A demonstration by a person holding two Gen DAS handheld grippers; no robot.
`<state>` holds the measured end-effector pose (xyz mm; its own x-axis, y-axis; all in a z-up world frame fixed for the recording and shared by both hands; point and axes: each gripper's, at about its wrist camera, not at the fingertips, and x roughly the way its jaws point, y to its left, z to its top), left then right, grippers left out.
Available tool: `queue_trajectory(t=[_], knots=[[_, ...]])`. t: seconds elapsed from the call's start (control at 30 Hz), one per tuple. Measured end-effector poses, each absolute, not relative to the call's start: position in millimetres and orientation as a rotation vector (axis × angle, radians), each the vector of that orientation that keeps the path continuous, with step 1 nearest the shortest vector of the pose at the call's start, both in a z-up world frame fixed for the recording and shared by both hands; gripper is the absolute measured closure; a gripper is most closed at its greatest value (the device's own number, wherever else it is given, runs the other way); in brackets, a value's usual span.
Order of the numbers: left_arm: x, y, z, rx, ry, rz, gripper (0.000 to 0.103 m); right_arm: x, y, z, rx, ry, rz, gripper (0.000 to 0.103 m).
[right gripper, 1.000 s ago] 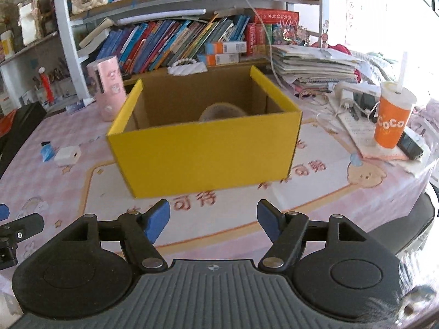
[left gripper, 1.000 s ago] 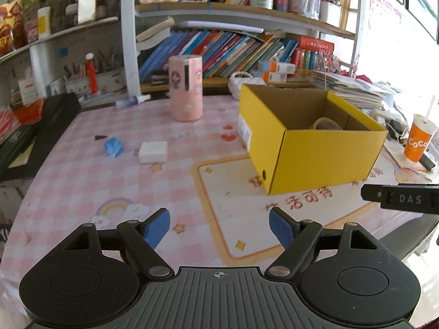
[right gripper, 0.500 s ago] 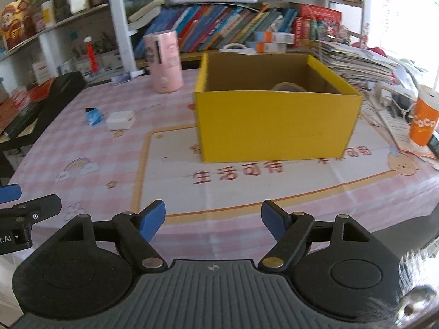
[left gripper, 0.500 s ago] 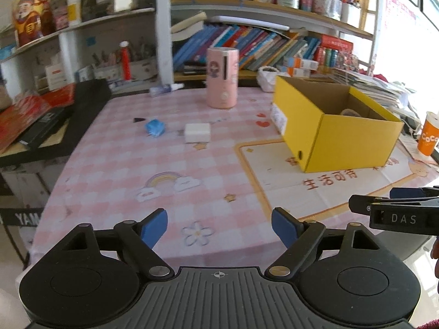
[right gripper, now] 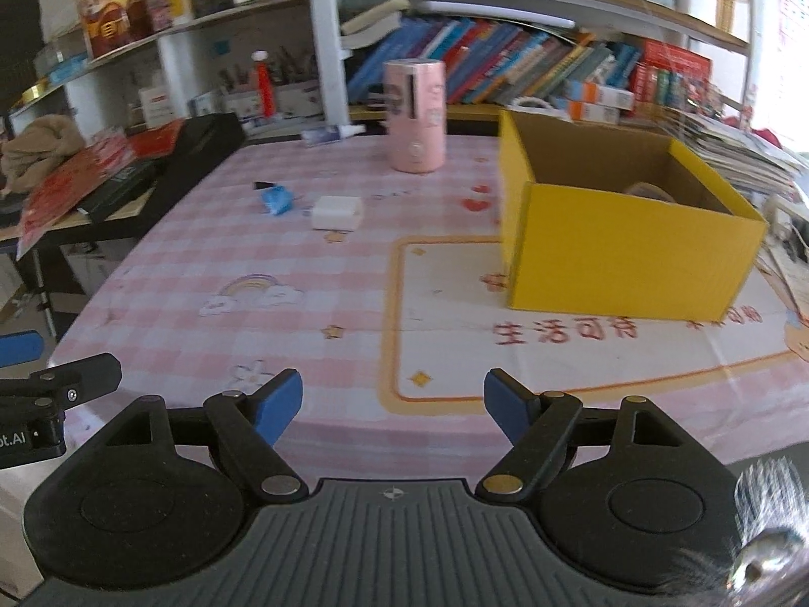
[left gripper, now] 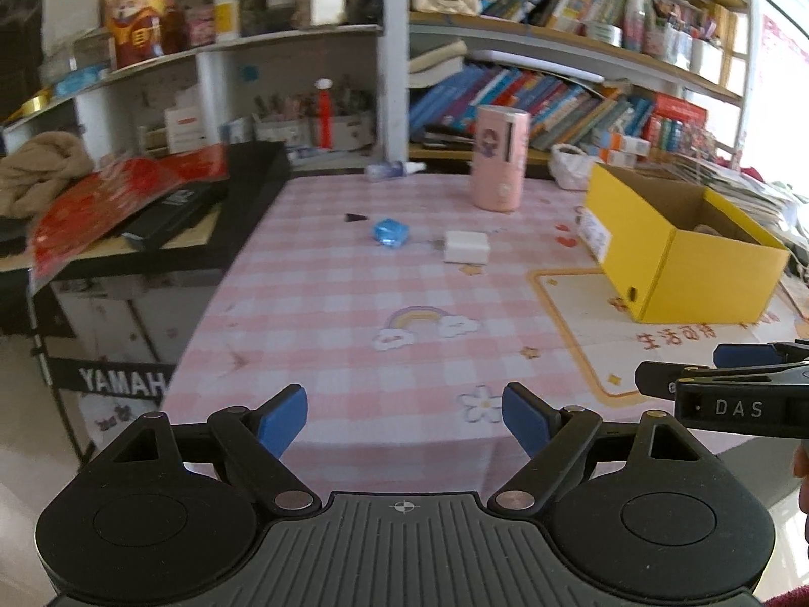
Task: Organize objects
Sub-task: 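Move both open tools away from the yellow box toward the blue paper and white charger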
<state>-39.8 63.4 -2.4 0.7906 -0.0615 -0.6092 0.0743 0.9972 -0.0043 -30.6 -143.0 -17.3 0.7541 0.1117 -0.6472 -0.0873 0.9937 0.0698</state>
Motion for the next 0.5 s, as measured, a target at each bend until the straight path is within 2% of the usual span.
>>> queue_trajectory(t=[0.5], knots=[[-29, 89, -5, -0.016, 0.660, -0.011, 0.017, -9, -101, -17, -0.030, 0.709, 0.212, 0.023]])
